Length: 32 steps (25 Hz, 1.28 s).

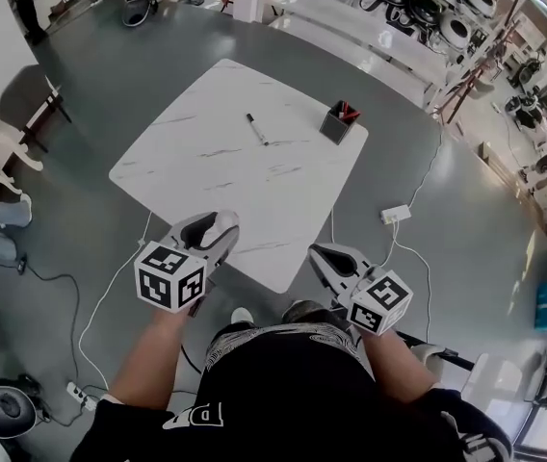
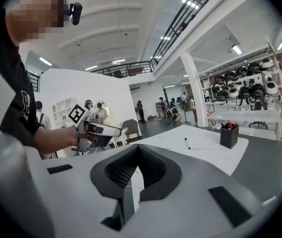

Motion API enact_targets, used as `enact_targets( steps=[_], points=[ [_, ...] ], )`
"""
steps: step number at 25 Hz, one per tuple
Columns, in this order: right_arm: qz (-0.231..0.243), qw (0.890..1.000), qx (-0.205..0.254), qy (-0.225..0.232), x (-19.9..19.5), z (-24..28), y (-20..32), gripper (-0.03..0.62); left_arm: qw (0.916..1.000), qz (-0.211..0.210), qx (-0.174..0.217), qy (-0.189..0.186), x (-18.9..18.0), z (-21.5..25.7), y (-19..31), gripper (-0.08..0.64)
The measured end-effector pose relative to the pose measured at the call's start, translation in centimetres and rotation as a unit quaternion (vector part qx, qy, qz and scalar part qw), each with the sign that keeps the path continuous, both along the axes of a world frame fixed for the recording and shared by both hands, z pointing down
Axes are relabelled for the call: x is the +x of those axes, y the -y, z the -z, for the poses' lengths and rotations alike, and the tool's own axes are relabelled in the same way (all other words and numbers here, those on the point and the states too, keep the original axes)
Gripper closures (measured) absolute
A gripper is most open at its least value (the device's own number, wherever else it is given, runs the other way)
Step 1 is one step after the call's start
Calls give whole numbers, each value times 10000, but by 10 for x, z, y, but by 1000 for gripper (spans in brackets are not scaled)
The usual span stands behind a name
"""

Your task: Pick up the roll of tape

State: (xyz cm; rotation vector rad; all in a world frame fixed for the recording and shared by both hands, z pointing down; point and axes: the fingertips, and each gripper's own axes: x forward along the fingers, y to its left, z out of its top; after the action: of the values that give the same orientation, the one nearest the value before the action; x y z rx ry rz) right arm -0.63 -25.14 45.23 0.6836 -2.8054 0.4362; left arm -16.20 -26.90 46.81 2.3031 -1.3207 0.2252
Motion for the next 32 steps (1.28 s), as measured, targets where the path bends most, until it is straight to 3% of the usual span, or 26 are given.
enact_targets(
  steps=[7, 17, 25, 32],
  points=[
    [317, 9995, 90, 15, 23, 5, 4, 588, 9999, 25, -106, -11, 59, 7, -42, 350],
    [642, 9977, 218, 91, 98, 17, -5, 588, 9996, 266, 15, 53, 155, 32, -75, 350],
    [835, 9962, 121, 225, 144, 11, -24, 588, 9979, 627, -50, 139, 194, 29, -93, 350],
    [1003, 9943, 46, 354, 160, 4, -38, 588, 9964, 804, -188, 200, 214, 20, -112, 350]
  ],
)
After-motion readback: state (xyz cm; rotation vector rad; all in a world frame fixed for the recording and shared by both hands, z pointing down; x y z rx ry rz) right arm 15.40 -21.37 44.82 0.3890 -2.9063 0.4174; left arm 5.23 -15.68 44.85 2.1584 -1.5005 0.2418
